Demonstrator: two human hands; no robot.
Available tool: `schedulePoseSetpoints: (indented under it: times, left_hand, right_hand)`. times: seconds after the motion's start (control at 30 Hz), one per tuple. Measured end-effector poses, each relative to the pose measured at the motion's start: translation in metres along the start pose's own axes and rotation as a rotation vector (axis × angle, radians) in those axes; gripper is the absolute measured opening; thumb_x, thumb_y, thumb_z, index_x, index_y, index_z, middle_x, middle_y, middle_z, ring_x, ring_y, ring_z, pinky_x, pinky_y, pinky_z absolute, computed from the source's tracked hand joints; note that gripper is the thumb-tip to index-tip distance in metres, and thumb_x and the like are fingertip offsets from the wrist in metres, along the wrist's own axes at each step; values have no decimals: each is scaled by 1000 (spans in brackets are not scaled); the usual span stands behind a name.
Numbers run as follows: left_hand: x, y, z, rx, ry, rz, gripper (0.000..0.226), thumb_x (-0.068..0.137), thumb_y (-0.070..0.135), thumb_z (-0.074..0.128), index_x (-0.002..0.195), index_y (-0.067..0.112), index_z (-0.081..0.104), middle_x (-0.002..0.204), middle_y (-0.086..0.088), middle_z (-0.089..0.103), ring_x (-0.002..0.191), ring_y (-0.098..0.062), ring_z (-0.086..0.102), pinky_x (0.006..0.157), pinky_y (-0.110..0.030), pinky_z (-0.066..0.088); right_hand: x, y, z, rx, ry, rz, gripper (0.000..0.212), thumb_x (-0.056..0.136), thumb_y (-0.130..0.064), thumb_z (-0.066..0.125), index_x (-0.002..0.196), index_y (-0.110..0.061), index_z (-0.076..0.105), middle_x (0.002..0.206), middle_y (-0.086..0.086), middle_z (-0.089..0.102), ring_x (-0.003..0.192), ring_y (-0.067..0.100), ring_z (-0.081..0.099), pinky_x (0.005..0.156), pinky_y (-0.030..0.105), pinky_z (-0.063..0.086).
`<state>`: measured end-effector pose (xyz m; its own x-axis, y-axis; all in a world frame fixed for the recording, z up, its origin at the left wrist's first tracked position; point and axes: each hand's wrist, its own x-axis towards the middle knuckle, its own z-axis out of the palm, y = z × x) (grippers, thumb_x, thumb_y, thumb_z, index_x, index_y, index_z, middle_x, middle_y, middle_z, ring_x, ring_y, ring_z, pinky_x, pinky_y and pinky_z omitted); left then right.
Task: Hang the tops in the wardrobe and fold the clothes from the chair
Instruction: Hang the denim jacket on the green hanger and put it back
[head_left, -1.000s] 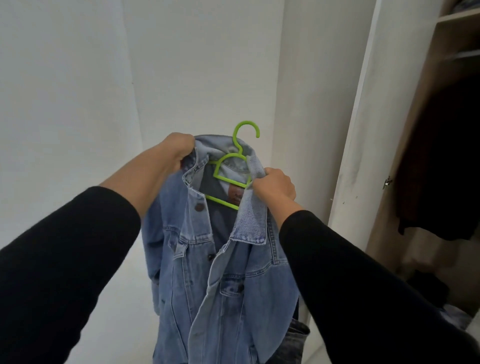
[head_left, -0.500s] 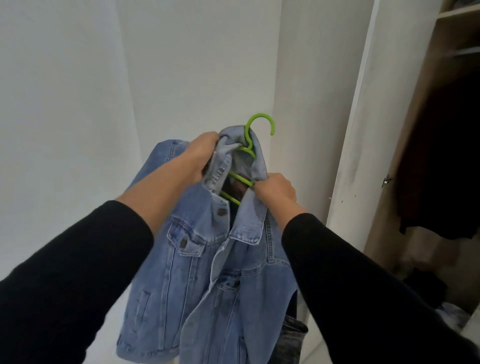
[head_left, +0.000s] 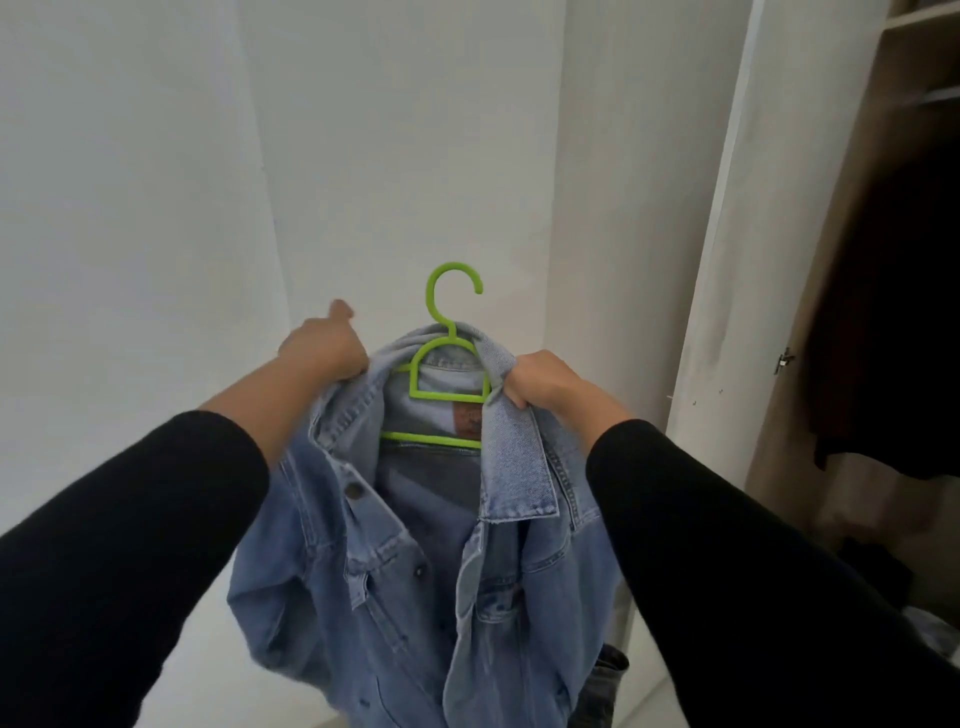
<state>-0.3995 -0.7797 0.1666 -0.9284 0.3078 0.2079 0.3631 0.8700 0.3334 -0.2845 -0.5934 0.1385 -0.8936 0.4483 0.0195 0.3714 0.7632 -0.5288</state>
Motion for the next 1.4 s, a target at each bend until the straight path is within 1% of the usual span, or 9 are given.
schedulePoseSetpoints:
  times: [0.13,0.27,0.33,0.43,0.7,0.9,1.07,1.23,1.4]
  left_hand:
    - [-2,2,17,-50,8,358,37,100,31,24,110,14,56,120,-15,57,105,-31,52,87,-32,39]
    - [-7,-6,25,-233,1,326,62,100,47,21,70,5,57,80,-13,59,82,-30,53,74,-34,36]
    - [-4,-8,26,-293,46,327,62,99,47,29,60,4,52,69,-12,57,71,-29,52,69,-35,37]
    - [-3,-11,26,-361,94,314,57,98,42,38,50,11,38,54,-5,45,56,-20,40,63,-32,34]
    - [-8,-15,29,-347,148,316,53,97,39,43,50,17,34,50,-1,37,50,-16,33,55,-30,29]
    - [-9,-16,26,-278,183,196,48,95,44,41,58,17,57,61,2,54,65,-20,50,55,-27,33]
    - [-12,-12,27,-259,231,240,51,96,46,37,64,14,59,61,-2,55,66,-23,51,52,-26,33]
    - [-23,-13,35,-284,313,392,53,97,44,39,73,5,66,63,-12,60,62,-24,51,52,-27,34]
    - [-25,-6,38,-360,402,366,54,95,44,43,54,9,43,47,-2,42,56,-23,43,51,-29,30]
  right_hand:
    - [-7,-11,-6,-64,-13,-59,26,73,-4,48,53,-10,33,62,3,36,59,18,33,45,20,24]
    - [-10,-3,-12,269,12,-48,25,77,-1,45,57,-11,36,66,4,40,61,18,35,51,21,29]
    - [-16,1,-13,582,-47,-23,14,84,-20,47,73,-13,53,76,5,49,65,19,44,59,26,37]
    - [-18,0,-17,598,-127,-46,43,88,-59,46,104,-23,63,85,-1,56,71,16,52,61,27,42]
    - [-12,-15,-14,528,16,-170,32,97,-32,50,69,-16,54,74,-1,49,64,13,39,60,25,36]
    - [-22,-28,-25,215,-64,-128,50,90,-51,51,104,-4,61,96,6,62,76,16,59,77,32,50]
    - [-27,-29,-36,259,-140,-58,30,97,-27,49,114,-3,55,114,11,60,105,25,60,88,35,51]
    - [-18,-23,-43,870,-7,54,28,99,-17,45,111,5,57,89,12,62,74,19,59,63,30,53]
    - [-9,-27,-41,1131,124,159,30,97,-3,32,68,-6,42,49,12,52,33,13,51,31,16,40]
